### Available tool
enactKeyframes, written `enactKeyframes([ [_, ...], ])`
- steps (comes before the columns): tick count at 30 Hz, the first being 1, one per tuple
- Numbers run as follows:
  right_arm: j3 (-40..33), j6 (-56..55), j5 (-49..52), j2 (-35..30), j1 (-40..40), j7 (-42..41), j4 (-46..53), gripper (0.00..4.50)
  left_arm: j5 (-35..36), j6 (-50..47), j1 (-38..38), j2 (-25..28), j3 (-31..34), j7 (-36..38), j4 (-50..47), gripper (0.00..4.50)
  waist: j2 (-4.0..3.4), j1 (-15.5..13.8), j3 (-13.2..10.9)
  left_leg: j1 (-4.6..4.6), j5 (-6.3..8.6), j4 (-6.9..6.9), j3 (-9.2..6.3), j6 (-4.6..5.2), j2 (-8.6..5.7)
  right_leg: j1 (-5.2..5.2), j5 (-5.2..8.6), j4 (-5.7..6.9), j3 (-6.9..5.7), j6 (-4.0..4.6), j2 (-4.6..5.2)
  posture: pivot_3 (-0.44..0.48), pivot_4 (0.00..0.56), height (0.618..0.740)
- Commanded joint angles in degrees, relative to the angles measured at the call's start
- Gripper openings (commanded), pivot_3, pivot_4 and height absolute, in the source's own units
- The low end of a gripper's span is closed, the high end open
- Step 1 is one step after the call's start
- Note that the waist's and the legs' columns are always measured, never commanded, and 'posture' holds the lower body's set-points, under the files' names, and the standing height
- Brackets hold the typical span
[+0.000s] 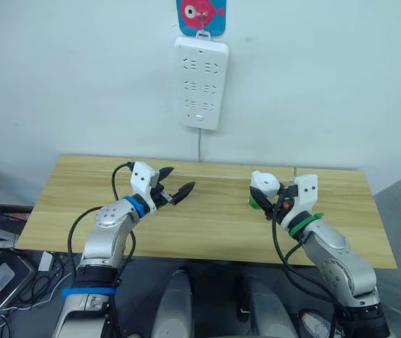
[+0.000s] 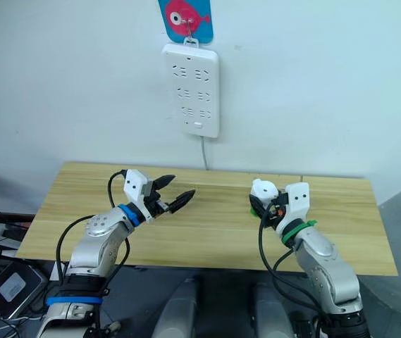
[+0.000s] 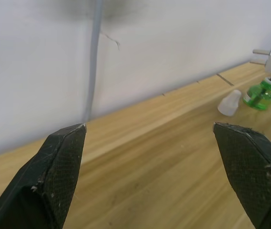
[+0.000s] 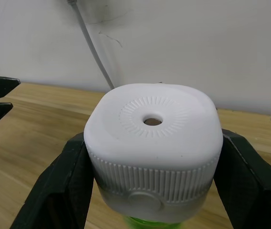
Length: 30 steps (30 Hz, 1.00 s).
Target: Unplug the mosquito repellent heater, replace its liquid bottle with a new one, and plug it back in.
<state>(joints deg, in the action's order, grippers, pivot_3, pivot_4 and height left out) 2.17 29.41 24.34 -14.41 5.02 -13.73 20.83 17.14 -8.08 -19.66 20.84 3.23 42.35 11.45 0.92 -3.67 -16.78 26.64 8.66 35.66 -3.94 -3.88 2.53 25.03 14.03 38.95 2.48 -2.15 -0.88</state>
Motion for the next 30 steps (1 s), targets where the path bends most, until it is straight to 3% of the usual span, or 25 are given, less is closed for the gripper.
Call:
enactKeyframes([
  [1,-0.4,-1.4,-0.6,0.4,-0.1,-0.7,1.8,3.1,0.3,1.6,-0.7,0.5,1.0,0.3,0.3,4.5,0.0,-0.1,0.0,0.0,0.0,-0.01,0.0,0.0,0.0,0.0,0.0,0.0,0.0,0.0,0.0,0.289,0.232,0.74],
  [18,-0.4,0.3,-0.8,0.0,-0.2,-1.1,4.8,3.1,1.3,1.8,-3.2,1.9,1.6,1.6,0.3,4.5,0.0,-0.6,0.0,0.0,0.0,-0.01,0.01,0.0,0.01,0.0,0.0,0.01,0.0,0.01,0.0,0.278,0.241,0.74],
  [30,-2.0,5.7,1.9,-0.5,3.1,-1.3,9.8,3.1,3.6,1.2,-18.3,6.7,2.8,8.8,6.1,4.5,0.01,-0.8,0.0,0.0,0.0,0.0,0.0,0.0,-0.01,0.0,0.0,0.01,-0.01,0.0,0.0,0.287,0.252,0.74],
])
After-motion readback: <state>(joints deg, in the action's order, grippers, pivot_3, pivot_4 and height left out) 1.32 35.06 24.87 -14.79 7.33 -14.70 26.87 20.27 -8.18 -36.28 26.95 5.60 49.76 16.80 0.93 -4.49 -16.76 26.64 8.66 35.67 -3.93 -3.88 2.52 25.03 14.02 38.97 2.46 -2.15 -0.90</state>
